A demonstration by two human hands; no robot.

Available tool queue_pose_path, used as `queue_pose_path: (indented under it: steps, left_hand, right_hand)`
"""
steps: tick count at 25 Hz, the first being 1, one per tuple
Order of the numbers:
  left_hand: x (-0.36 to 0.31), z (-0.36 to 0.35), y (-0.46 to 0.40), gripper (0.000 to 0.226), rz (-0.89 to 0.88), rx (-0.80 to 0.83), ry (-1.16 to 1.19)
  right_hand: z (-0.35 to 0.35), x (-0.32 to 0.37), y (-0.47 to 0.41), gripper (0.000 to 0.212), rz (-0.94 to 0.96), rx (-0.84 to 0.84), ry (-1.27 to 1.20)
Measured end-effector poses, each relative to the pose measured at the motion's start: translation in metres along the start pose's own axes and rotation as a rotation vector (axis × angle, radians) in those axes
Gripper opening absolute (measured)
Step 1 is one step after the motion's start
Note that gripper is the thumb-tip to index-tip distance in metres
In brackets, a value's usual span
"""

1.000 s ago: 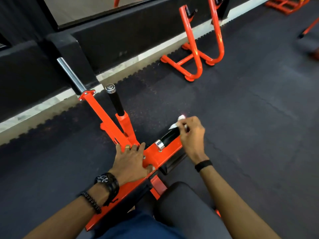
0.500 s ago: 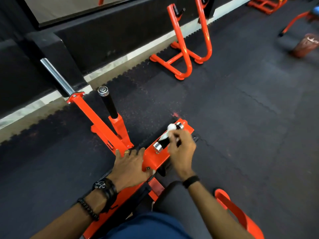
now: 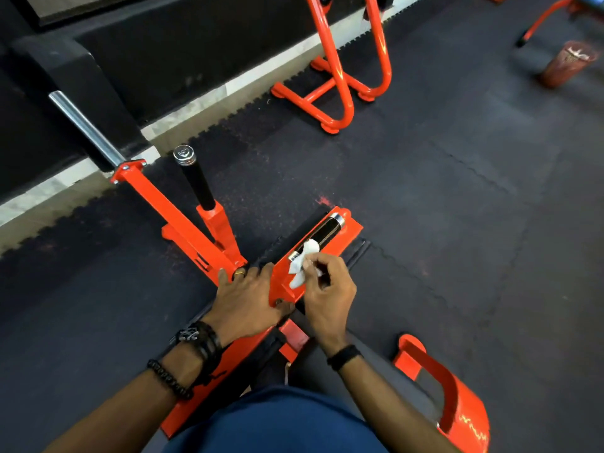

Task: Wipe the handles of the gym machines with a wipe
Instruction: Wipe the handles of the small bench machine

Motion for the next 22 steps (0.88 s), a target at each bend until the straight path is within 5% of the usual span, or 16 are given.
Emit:
queue_pose_path:
  steps: [5, 11, 19, 22]
  left_hand:
    - [0.000, 0.002, 0.001, 0.087, -0.024, 0.019, 0.026]
    - [-0.001, 0.003, 0.002, 0.090, -0.010, -0.012, 0.055]
    - [0.001, 0.002, 0.002, 0.091, -0.019, -0.001, 0.081]
    - [0.001, 0.002, 0.001, 0.092, -0.008, -0.016, 0.078]
  right_hand:
    - [0.026, -0.019, -0.079, 0.014, -0.044, -0.207, 0.167]
    - [0.004, -0.002, -0.001, 0.018, -0.042, -0.026, -0.004]
    - [0.021, -0.034, -0.059, 0.024, -0.141, -0.269, 0.017]
    - [0.010, -0.010, -0.013, 0.019, -0.105, -0.185, -0.055]
Point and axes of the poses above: each hand's wrist, its own y-axis away from the middle knuckle, its own z-axis out of the back of the hand, x = y × z, the point moved 7 cm from there along -y, towards the middle knuckle, and after that the axes turned 4 degrees about -y, right-handed, at the moved point
